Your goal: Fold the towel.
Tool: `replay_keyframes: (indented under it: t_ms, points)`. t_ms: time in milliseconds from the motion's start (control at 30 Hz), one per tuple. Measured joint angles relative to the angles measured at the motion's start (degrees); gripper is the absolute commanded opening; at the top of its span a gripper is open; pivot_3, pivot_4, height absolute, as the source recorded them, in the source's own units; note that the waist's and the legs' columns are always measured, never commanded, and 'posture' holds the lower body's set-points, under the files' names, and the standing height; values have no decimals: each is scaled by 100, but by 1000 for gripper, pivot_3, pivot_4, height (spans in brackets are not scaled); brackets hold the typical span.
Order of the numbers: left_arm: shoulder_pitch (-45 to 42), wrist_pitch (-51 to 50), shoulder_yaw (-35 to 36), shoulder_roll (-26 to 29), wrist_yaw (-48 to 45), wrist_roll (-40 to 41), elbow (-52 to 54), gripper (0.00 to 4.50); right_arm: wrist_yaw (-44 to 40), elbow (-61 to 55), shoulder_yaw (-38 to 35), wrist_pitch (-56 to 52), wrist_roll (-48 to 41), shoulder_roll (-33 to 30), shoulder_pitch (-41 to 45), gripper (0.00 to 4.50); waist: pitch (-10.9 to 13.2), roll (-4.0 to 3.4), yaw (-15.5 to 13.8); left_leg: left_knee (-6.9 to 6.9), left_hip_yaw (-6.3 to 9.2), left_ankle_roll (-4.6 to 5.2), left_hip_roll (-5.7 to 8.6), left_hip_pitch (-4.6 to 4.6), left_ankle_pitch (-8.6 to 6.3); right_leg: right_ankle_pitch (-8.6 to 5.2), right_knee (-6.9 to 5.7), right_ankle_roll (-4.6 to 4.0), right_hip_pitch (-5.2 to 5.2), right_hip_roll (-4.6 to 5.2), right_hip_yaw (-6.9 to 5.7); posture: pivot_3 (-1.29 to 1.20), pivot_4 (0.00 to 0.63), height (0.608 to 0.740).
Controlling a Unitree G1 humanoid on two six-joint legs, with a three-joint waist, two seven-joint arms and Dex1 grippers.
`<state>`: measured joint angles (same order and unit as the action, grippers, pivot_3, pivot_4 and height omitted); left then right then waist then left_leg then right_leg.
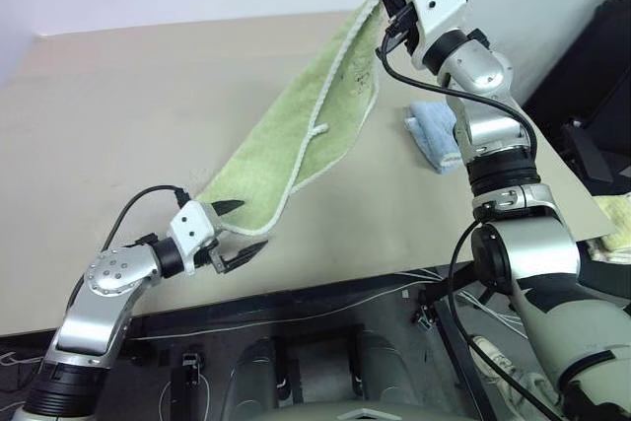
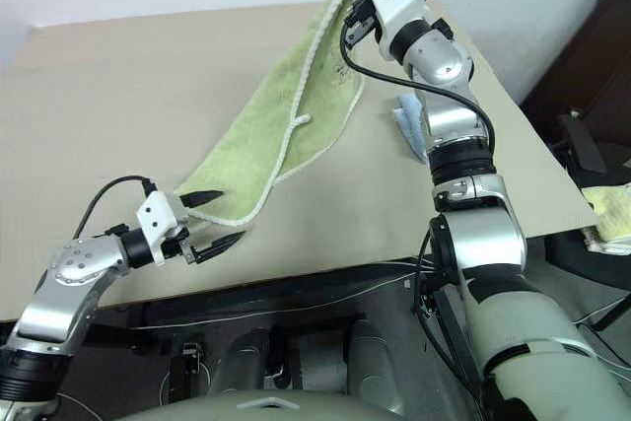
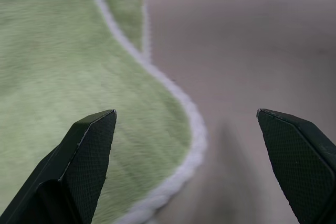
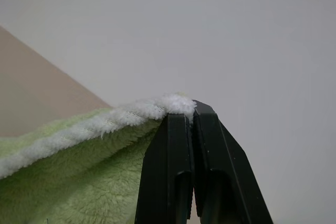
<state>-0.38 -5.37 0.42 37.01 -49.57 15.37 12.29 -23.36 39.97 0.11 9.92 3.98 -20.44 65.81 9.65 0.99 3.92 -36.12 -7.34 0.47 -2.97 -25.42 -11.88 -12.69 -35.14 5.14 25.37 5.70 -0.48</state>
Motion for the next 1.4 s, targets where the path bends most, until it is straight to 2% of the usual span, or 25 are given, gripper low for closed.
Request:
replay_keyframes:
  t_ms: [100, 267, 300, 400, 700, 733, 767, 1033, 1133, 1400]
  points:
    - [-160, 10, -209, -172, -24, -102, -275, 4500, 71, -48, 16, -27, 15, 2, -70, 25, 0, 0, 1, -2, 0, 6, 0, 0, 4, 0, -2, 0, 1, -1, 0, 0, 150, 740]
    - [-417, -182, -379, -87, -159, -227, -450, 4500, 184, -172, 24, -75, 35, -24, -184, 25, 0, 0, 5, -1, -1, 6, -1, 1, 4, 0, -3, 0, 2, -1, 2, 0, 150, 740]
    - [-483, -279, -425, -57, -173, -254, -500, 4311, 207, -207, 27, -89, 34, -25, -231, 5, 0, 1, 5, -2, 0, 7, -1, 0, 5, 0, -3, 0, 2, -2, 2, 0, 150, 740]
    - [-623, -536, -445, 32, -237, -289, -509, 3636, 238, -266, 39, -145, 33, -32, -325, 0, 0, 0, 6, -2, 0, 8, -1, 1, 5, 0, -3, 0, 1, -2, 2, 0, 150, 740]
    - [-845, -1211, -567, 205, -265, -295, -361, 470, 355, -434, 59, -256, 28, -31, -449, 0, 0, 1, 5, -6, 2, 4, -1, 6, 9, 0, -11, 1, -1, -4, 3, 0, 150, 740]
    - [-875, -1276, -567, 248, -256, -299, -360, 156, 368, -455, 59, -278, 28, -31, -466, 0, 0, 1, 10, -6, 2, 4, -1, 6, 9, 0, -11, 1, -1, -4, 3, 0, 150, 740]
    - [-908, -1329, -564, 284, -252, -299, -360, 46, 393, -468, 58, -308, 27, -32, -484, 0, 0, 1, 15, -4, 1, 4, -1, 7, 9, 0, -10, 1, -1, -4, 4, 0, 150, 740]
    - [-954, -1814, -480, 513, -524, -29, -251, 46, 456, -598, 58, -390, 25, -47, -623, 0, 0, 0, 21, -1, 0, 3, -4, 7, 10, 0, -9, 2, 1, -10, 5, 0, 150, 740]
    - [-1015, -2244, -104, 520, -659, 494, -300, 46, 489, -634, 55, -437, 20, -72, -674, 0, 2, 2, 7, -3, 1, 3, -4, 4, 11, -1, -9, 3, 3, -11, 4, 0, 150, 740]
    - [-2136, -3033, 1441, 917, -817, 1788, -875, 46, 501, -624, 50, -445, 16, -229, -680, 0, 4, 6, 3, -5, 1, 4, 1, 3, 12, -1, -8, 12, 0, -11, 4, 0, 150, 740]
